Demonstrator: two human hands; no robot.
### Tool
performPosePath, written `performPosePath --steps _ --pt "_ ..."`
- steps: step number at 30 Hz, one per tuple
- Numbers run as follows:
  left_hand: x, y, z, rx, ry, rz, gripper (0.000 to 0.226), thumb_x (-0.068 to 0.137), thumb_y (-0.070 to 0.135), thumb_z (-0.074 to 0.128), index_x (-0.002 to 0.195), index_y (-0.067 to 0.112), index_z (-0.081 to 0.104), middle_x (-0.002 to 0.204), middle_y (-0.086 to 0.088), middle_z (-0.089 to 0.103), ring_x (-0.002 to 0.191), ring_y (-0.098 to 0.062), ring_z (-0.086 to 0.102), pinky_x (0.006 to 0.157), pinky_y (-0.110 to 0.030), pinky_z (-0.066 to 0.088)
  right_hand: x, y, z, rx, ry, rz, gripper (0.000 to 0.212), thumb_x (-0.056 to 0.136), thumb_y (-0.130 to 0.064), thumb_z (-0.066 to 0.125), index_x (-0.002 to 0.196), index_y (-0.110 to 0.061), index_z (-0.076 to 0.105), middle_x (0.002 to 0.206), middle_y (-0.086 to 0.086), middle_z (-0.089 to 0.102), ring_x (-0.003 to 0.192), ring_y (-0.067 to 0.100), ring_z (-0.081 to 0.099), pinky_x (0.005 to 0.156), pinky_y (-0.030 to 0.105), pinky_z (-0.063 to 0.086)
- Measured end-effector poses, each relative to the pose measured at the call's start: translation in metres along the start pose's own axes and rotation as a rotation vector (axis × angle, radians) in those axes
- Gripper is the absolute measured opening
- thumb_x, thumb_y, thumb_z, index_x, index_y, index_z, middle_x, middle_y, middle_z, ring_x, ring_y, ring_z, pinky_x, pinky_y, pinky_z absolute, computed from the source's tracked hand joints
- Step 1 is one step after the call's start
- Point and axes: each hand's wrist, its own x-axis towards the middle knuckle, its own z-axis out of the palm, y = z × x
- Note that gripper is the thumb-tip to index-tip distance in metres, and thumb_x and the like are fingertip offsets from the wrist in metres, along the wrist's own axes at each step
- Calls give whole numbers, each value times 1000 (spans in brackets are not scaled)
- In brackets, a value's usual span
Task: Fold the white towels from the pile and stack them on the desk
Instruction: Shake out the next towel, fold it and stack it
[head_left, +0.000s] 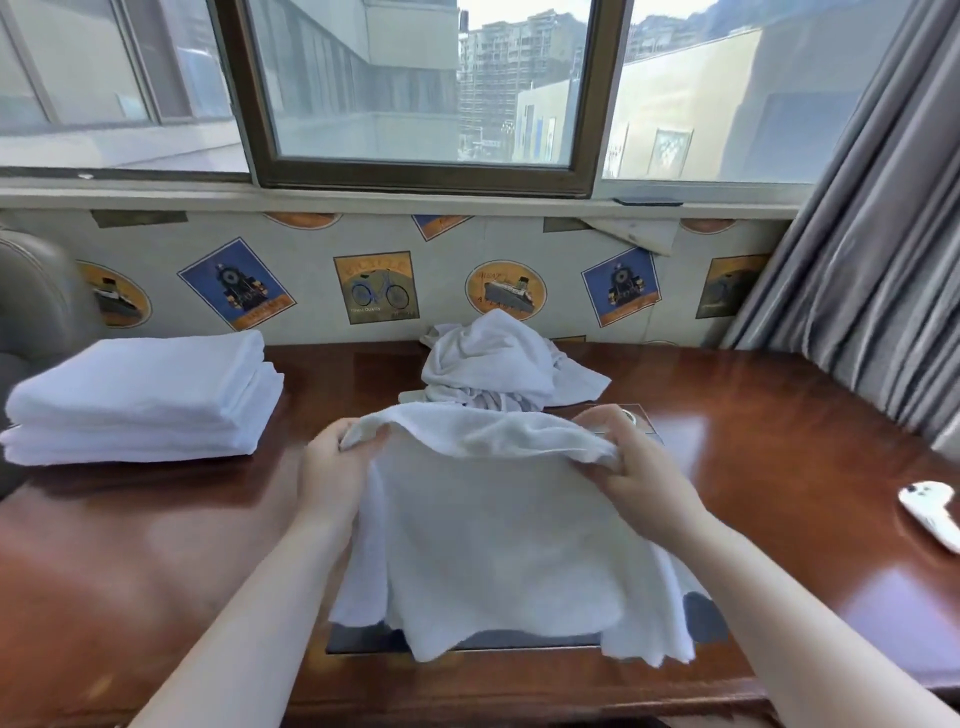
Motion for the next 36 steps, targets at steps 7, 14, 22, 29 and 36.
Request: performPosePath --steps 7,14,22,29,36 --pt "24 19 0 815 -34 172 16 90 23 61 90 24 77 94 -9 65 95 -30 58 80 -38 51 36 33 -55 -554 -146 -44 2 92 -27 61 93 -25 62 101 -4 53 100 21 49 80 35 43" --pt "7 -42 23 412 -179 -525 16 99 3 46 106 1 59 105 -18 61 62 -29 68 41 -26 50 50 85 -43 -620 -366 431 11 89 -22 62 88 -12 67 78 8 69 54 15 61 53 20 45" --pt "75 44 49 588 153 218 24 96 5 45 96 13 68 100 -10 66 86 -22 54 71 -31 40 100 62 -74 -206 314 262 31 89 -4 47 110 -12 69 113 16 67 105 36 59 79 31 41" --pt "46 11 37 482 312 509 29 94 -2 48 117 5 65 138 -12 52 131 -27 44 108 -37 34 54 73 -35 51 620 -4 30 89 6 50 108 -8 69 144 8 49 135 22 41 95 7 25" --pt "-31 -160 -5 800 -56 5 54 88 -14 43 129 18 60 158 3 29 137 -22 39 113 -36 33 -64 177 71 -120 107 349 36 93 -2 54 119 -23 65 156 -1 34 136 21 41 96 32 39"
